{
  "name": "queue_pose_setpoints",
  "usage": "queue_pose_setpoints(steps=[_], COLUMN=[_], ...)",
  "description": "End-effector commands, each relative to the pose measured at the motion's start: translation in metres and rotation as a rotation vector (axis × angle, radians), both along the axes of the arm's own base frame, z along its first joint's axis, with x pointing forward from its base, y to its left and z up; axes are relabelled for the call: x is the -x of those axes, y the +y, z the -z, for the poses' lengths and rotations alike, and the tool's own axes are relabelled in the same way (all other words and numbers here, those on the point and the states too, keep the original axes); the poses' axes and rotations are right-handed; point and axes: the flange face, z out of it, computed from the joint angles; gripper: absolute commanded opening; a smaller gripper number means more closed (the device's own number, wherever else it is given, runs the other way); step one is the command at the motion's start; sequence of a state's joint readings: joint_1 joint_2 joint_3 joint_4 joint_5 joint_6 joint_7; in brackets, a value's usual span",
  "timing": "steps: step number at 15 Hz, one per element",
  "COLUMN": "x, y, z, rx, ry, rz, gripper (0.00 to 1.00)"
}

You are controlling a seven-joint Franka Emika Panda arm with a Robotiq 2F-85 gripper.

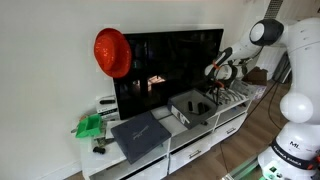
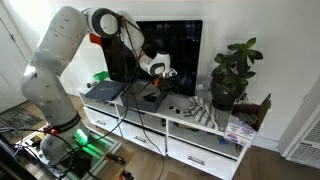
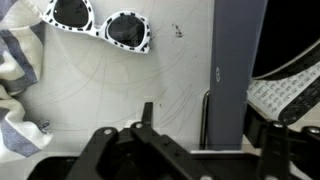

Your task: Place the blue box on the middle of the stand

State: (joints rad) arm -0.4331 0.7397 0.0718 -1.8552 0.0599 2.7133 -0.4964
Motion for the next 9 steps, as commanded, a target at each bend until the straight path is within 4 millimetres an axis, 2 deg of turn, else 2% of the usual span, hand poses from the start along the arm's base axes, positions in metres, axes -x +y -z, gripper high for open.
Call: queue_pose_setpoints(steps=[1,5,9], x=[0.033,0.063,0.11], y=[0.003,0.015,0.038], z=[-0.039,-0.076,-0.114], rx=[-0.048,-0.079,-0.064], ry=[-0.029,-0.037,-0.008], rz=[-0.014,-0.012,0.046], gripper=[1.0,1.0,1.0])
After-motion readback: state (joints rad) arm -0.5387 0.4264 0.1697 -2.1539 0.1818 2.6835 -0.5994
